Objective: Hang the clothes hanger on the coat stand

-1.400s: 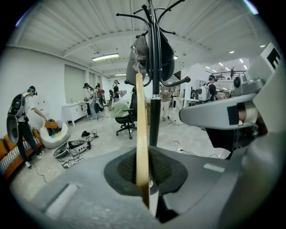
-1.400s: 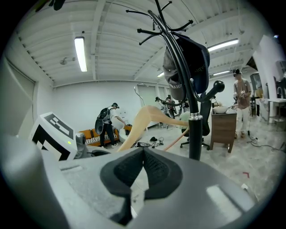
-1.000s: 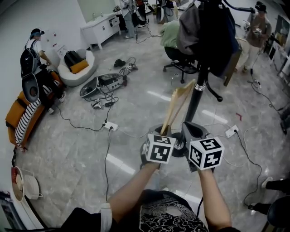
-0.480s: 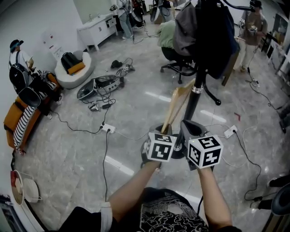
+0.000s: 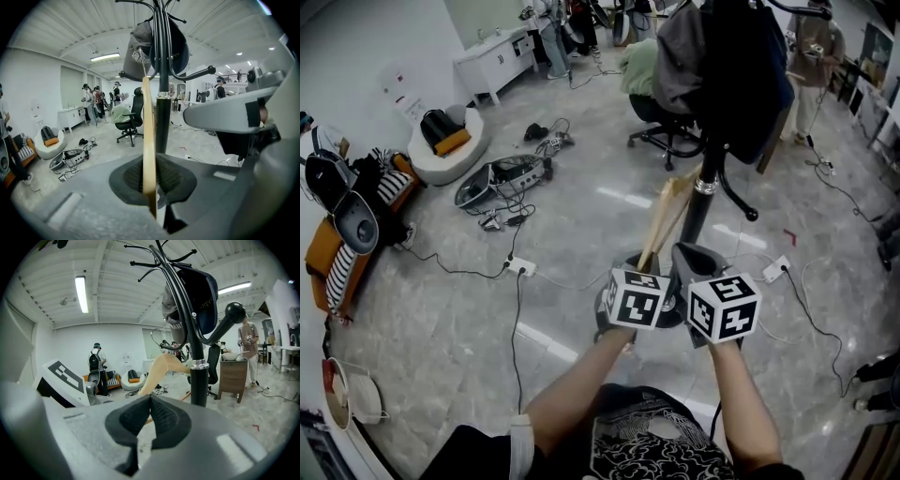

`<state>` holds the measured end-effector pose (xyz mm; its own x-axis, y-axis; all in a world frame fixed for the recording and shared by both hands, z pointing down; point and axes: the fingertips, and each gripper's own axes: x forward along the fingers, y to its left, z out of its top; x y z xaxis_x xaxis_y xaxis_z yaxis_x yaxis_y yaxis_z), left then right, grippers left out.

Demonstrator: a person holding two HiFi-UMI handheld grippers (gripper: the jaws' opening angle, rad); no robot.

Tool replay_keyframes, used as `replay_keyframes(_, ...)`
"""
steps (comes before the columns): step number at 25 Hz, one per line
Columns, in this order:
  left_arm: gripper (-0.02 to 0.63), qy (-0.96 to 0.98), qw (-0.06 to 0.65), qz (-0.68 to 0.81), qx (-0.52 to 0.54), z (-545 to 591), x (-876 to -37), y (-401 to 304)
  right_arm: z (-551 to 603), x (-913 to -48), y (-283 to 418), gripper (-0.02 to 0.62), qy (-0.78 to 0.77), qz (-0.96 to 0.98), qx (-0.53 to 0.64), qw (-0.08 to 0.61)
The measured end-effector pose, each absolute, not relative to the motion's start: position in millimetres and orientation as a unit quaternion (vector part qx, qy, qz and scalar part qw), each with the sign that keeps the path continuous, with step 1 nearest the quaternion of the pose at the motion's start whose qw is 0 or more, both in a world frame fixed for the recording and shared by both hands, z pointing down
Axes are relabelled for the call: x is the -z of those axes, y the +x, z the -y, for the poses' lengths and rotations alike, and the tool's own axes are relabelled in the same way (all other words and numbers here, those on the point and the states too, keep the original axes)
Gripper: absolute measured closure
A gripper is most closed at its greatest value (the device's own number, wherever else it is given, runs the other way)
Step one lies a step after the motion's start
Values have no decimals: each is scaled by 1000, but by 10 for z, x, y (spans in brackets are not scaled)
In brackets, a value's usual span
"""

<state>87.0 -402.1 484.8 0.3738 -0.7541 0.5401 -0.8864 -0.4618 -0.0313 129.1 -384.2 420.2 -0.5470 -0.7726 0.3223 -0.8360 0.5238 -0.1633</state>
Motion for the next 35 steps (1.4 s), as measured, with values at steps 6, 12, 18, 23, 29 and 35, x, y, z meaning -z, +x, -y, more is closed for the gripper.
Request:
replay_keyframes(6, 586, 819, 137, 495, -256, 4081, -4969, 914, 3915, -4259, 1281, 595, 464, 866, -152, 104)
replay_keyframes(12, 586, 823, 137, 488, -258, 4216, -4963, 940, 4040, -4263, 1257, 595, 466, 865, -155, 106)
replay_keyframes(18, 586, 825, 142, 479, -265, 4300, -5085, 995, 4120, -4353, 1296, 595, 471, 861, -159, 110)
replay_keyframes(23, 586, 827, 147, 472, -268, 4363, -5141, 1048, 4176, -4413, 1358, 595, 477, 855, -166, 113)
replay_keyframes(29, 586, 828, 151, 468, -271, 4485, -5154, 1082, 4267, -4459, 1420, 595, 482, 851, -176, 116)
replay_keyframes(35, 586, 826, 157, 465, -277, 4494, -5244, 1079, 4268, -4532, 1446, 595, 484, 848, -182, 117)
